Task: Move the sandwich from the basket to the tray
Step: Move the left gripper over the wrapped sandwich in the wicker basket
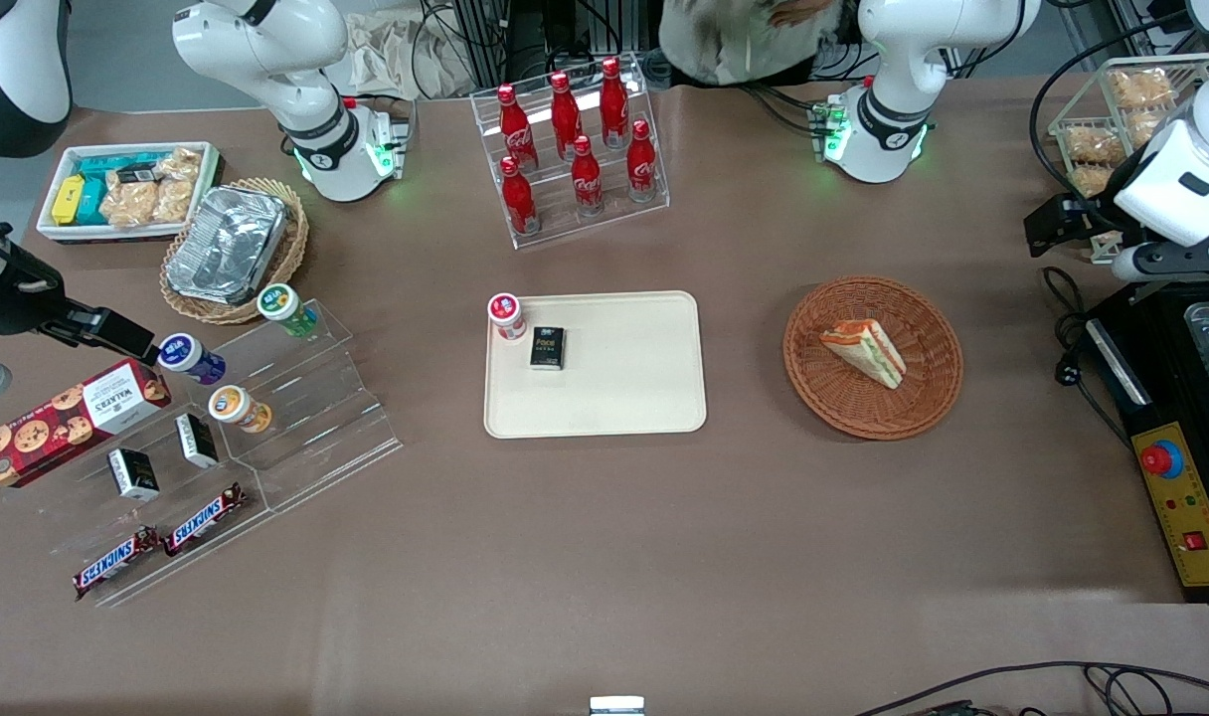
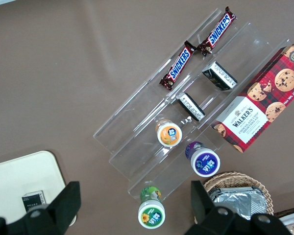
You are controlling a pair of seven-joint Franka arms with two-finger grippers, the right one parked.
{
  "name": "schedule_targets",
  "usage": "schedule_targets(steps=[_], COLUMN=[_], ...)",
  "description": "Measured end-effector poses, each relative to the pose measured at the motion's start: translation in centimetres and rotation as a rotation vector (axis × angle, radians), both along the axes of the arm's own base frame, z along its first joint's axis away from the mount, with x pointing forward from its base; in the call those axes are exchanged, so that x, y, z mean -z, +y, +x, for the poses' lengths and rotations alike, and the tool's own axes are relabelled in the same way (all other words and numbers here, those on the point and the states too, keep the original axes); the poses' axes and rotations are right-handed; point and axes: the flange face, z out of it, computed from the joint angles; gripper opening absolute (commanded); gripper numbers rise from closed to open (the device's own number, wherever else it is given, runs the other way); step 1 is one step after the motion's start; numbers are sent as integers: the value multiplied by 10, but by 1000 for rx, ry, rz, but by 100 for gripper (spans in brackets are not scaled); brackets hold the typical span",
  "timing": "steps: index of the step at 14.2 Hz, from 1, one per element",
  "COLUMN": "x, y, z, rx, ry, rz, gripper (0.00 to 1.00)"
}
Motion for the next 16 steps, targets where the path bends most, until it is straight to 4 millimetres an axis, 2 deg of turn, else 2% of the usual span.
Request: schedule_targets(steps=[5,8,10,14,16], x=[7,42,66,109,137], y=[-6,-33,-44,-47,-47], z=[0,-4,-6,-17,-25], rx=[9,-16,-58,-238,-352], ry=[18,57,51,-19,-44], rz=[6,42,25,-34,-50], gripper=[100,100,100,100,100])
